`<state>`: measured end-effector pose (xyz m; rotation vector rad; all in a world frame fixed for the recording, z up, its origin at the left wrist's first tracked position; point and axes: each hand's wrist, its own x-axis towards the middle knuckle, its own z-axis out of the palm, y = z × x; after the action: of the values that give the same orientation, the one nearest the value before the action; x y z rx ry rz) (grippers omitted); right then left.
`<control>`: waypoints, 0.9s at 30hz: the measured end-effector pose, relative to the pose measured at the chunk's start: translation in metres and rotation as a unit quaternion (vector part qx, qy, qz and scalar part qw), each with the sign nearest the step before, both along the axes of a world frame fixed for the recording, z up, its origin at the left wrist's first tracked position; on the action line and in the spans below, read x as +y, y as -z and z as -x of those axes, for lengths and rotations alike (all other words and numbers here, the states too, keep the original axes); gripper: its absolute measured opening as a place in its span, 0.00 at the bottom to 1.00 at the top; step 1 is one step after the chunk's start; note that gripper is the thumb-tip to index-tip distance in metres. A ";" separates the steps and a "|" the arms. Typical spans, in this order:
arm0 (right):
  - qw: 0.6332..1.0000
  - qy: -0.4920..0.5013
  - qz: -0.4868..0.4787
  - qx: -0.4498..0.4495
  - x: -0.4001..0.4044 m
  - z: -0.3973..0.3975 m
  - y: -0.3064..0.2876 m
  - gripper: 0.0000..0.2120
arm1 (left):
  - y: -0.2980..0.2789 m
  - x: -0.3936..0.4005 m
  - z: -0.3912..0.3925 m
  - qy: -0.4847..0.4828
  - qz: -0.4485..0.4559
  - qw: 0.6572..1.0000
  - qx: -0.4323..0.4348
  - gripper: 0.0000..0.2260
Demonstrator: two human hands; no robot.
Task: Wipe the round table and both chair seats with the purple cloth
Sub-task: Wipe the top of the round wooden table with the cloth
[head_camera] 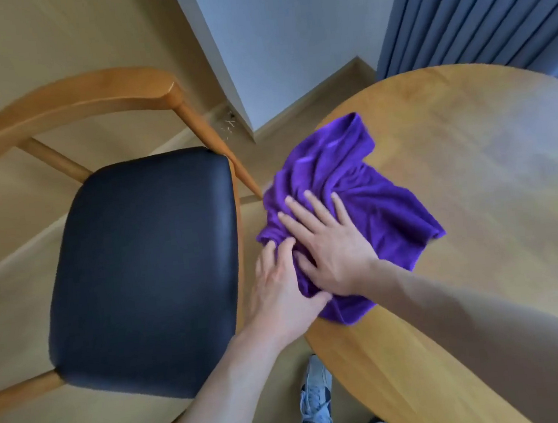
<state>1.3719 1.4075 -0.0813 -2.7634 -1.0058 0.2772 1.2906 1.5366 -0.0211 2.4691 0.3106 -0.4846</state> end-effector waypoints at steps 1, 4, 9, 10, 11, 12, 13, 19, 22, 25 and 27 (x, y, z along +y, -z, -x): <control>0.998 -0.062 -0.003 0.001 -0.014 0.002 0.001 0.34 | 0.001 -0.002 0.005 0.008 -0.003 1.000 0.004 0.44; 0.983 -0.179 0.030 -0.011 -0.056 -0.034 -0.001 0.35 | 0.002 -0.005 0.021 0.046 -0.014 0.999 0.011 0.49; 0.998 0.056 0.020 0.021 -0.066 -0.099 -0.006 0.36 | 0.008 -0.013 0.031 0.053 -0.032 0.998 0.020 0.60; 0.994 0.106 0.007 0.026 -0.056 -0.098 -0.005 0.36 | 0.008 -0.015 0.031 0.055 -0.045 0.997 0.024 0.60; 0.990 0.140 0.004 0.025 -0.045 -0.091 -0.005 0.36 | 0.008 -0.018 0.031 0.061 -0.060 0.996 0.029 0.59; 0.987 0.158 0.004 0.019 -0.034 -0.081 -0.003 0.36 | 0.008 -0.021 0.031 0.067 -0.072 0.995 0.035 0.59; 0.987 0.159 0.004 0.016 -0.024 -0.068 -0.002 0.35 | 0.008 -0.023 0.032 0.071 -0.080 0.993 0.040 0.58; 0.996 -0.085 0.023 -0.004 -0.045 -0.057 0.002 0.36 | 0.002 -0.031 0.031 0.069 -0.097 0.991 0.055 0.57; 0.999 -0.032 0.031 -0.002 -0.068 -0.105 -0.002 0.38 | 0.000 -0.033 0.023 0.074 -0.106 0.989 0.073 0.58; 0.989 0.146 -0.003 0.027 -0.049 -0.118 -0.004 0.38 | -0.003 -0.038 0.016 0.076 -0.129 0.985 0.089 0.61; 0.982 0.182 -0.007 0.040 -0.023 -0.102 -0.007 0.37 | -0.005 -0.039 0.010 0.078 -0.148 0.983 0.080 0.61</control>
<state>1.4736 1.3845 -0.0742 -2.8268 -0.4663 0.3181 1.2805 1.4973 -0.0160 2.7638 0.2704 -0.7533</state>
